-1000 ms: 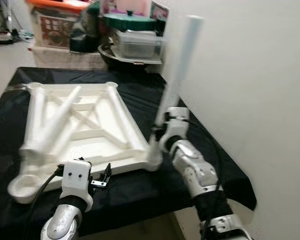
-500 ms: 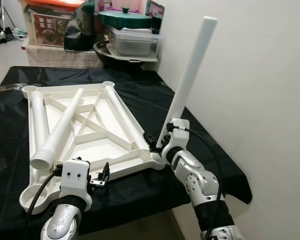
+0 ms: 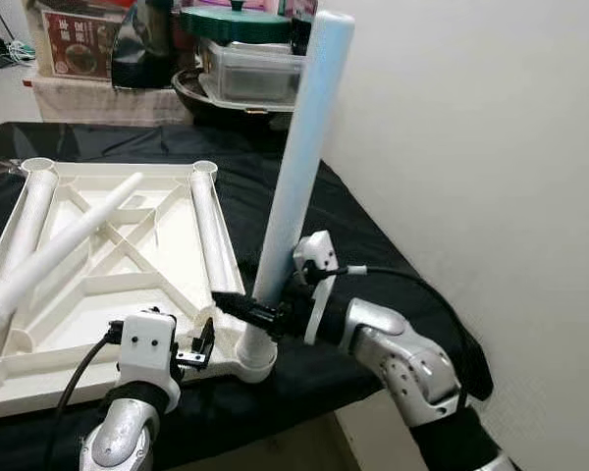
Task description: Building children table
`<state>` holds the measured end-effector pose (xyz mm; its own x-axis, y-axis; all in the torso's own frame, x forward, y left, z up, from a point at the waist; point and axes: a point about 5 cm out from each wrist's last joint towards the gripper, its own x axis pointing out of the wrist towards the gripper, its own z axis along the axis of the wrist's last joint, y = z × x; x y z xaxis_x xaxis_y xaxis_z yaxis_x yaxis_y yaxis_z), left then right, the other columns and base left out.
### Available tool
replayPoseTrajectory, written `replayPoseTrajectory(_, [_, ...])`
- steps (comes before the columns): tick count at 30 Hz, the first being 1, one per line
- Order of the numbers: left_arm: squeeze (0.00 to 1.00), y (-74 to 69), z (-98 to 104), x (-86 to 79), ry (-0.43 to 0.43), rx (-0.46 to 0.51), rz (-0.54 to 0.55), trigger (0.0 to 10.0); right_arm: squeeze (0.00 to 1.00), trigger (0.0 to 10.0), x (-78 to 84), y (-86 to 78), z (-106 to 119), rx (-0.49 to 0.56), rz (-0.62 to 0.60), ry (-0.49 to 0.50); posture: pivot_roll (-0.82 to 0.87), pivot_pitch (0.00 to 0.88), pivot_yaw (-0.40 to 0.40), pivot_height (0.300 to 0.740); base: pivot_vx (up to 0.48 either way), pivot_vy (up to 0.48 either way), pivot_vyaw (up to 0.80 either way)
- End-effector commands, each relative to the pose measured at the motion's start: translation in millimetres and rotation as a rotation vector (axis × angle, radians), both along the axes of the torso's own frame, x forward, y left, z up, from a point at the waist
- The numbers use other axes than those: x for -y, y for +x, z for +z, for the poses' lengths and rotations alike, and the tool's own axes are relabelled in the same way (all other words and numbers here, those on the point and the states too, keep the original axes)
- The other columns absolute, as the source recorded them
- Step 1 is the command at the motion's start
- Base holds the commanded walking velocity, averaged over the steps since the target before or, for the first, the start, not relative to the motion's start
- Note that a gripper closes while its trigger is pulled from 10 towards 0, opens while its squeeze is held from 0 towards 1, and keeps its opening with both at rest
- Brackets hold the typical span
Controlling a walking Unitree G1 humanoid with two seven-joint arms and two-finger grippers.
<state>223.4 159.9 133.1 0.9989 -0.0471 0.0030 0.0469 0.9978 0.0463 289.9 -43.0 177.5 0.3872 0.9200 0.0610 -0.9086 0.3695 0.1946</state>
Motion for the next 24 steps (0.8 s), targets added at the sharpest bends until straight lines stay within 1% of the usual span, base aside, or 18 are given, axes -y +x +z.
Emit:
replayPoseTrajectory(1, [0.00, 0.1, -1.1, 1.6, 0.004, -0.001, -0.003, 10.0, 0.00, 0.0, 1.4, 9.7, -10.2, -0.035, -0.101, -0.025, 0.20, 0.000, -0.198, 0.740, 0.000, 0.000, 0.00])
replayPoseTrajectory(3, [0.00, 0.1, -1.1, 1.6, 0.004, -0.001, -0.003, 10.0, 0.00, 0.0, 1.4, 9.7, -10.2, -0.035, -0.101, -0.025, 0.20, 0.000, -0.198, 0.740, 0.000, 0.000, 0.00])
replayPoseTrajectory(4, [0.00, -0.5, -1.6, 1.9, 0.006, -0.004, -0.006, 10.0, 0.00, 0.0, 19.6, 40.4, -21.3, -0.120, -0.477, -0.079, 0.19, 0.000, -0.188, 0.740, 0.000, 0.000, 0.00])
replayPoseTrajectory(5, [0.00, -1.1, -2.1, 2.3, 0.007, -0.007, -0.010, 10.0, 0.00, 0.0, 44.6, 58.4, -35.1, -0.230, -0.836, -0.122, 0.19, 0.000, -0.188, 0.740, 0.000, 0.000, 0.00])
replayPoseTrajectory(6, [0.00, -1.5, -2.4, 2.5, 0.007, -0.009, -0.012, 10.0, 0.00, 0.0, 62.4, 62.4, -46.1, -0.297, -1.057, -0.161, 0.19, 0.000, -0.186, 0.740, 0.000, 0.000, 0.00])
replayPoseTrajectory(7, [0.00, -1.5, -2.4, 2.5, 0.007, -0.009, -0.012, 10.0, 0.00, 0.0, 62.4, 62.4, -46.1, -0.297, -1.057, -0.161, 0.19, 0.000, -0.186, 0.740, 0.000, 0.000, 0.00])
replayPoseTrajectory(8, [0.00, -1.8, -2.6, 2.6, 0.007, -0.010, -0.013, 10.0, 0.00, 0.0, 72.9, 62.1, -52.3, -0.330, -1.169, -0.183, 0.19, 0.000, -0.186, 0.740, 0.000, 0.000, 0.00])
replayPoseTrajectory(12, [0.00, -1.9, -2.5, 2.4, 0.007, -0.010, -0.013, 10.0, 0.00, 0.0, 76.4, 58.6, -54.7, -0.339, -1.187, -0.184, 0.19, 0.000, -0.182, 0.740, 0.000, 0.000, 0.00])
replayPoseTrajectory(13, [0.00, -2.0, -2.6, 2.4, 0.008, -0.011, -0.014, 10.0, 0.00, 10.0, 71.9, 55.1, -56.2, -0.342, -1.147, -0.188, 0.19, 0.000, -0.182, 0.740, 0.000, 0.000, 0.00])
replayPoseTrajectory(16, [0.00, -2.1, -2.9, 2.7, 0.008, -0.012, -0.016, 10.0, 0.00, 10.0, 63.1, 52.2, -52.9, -0.312, -1.078, -0.175, 0.19, 0.000, -0.179, 0.740, 0.000, 0.000, 0.00])
replayPoseTrajectory(17, [0.00, -2.1, -3.0, 3.0, 0.008, -0.013, -0.018, 10.0, 0.00, 10.0, 53.4, 50.1, -46.4, -0.270, -0.995, -0.144, 0.19, 0.000, -0.177, 0.740, 0.000, 0.000, 0.00])
replayPoseTrajectory(18, [0.00, -1.9, -3.0, 3.4, 0.007, -0.013, -0.020, 10.0, 1.00, 10.0, 46.8, 49.0, -37.7, -0.222, -0.933, -0.106, 0.19, 0.000, -0.179, 0.740, 0.000, 0.000, 0.00])
replayPoseTrajectory(19, [0.00, -1.9, -3.0, 3.4, 0.007, -0.013, -0.020, 10.0, 1.00, 10.0, 46.8, 49.0, -37.7, -0.222, -0.933, -0.106, 0.19, 0.000, -0.179, 0.740, 0.000, 0.000, 0.00])
replayPoseTrajectory(20, [0.00, -1.5, -3.0, 3.7, 0.006, -0.013, -0.021, 10.0, 1.00, 10.0, 38.0, 48.0, -29.3, -0.194, -0.838, -0.059, 0.19, 0.000, -0.179, 0.740, 0.000, 0.000, 0.00])
replayPoseTrajectory(21, [0.00, -1.5, -3.0, 3.7, 0.006, -0.013, -0.021, 10.0, 1.00, 10.0, 38.0, 48.0, -29.3, -0.194, -0.838, -0.059, 0.19, 0.000, -0.179, 0.740, 0.000, 0.000, 0.00])
replayPoseTrajectory(22, [0.00, -1.0, -2.7, 3.6, 0.005, -0.012, -0.021, 10.0, 0.27, 10.0, 29.5, 46.1, -20.1, -0.165, -0.725, -0.015, 0.19, 0.000, -0.179, 0.740, 0.000, 0.000, 0.00])
replayPoseTrajectory(23, [0.00, -1.0, -2.7, 3.6, 0.005, -0.012, -0.021, 10.0, 0.27, 10.0, 29.5, 46.1, -20.1, -0.165, -0.725, -0.015, 0.19, 0.000, -0.179, 0.740, 0.000, 0.000, 0.00])
replayPoseTrajectory(24, [0.00, -0.2, -2.1, 3.7, 0.005, -0.010, -0.020, 10.0, 0.00, 10.0, 14.6, 38.7, -4.5, -0.116, -0.514, 0.046, 0.19, 0.000, -0.184, 0.740, 0.000, 0.000, 0.00])
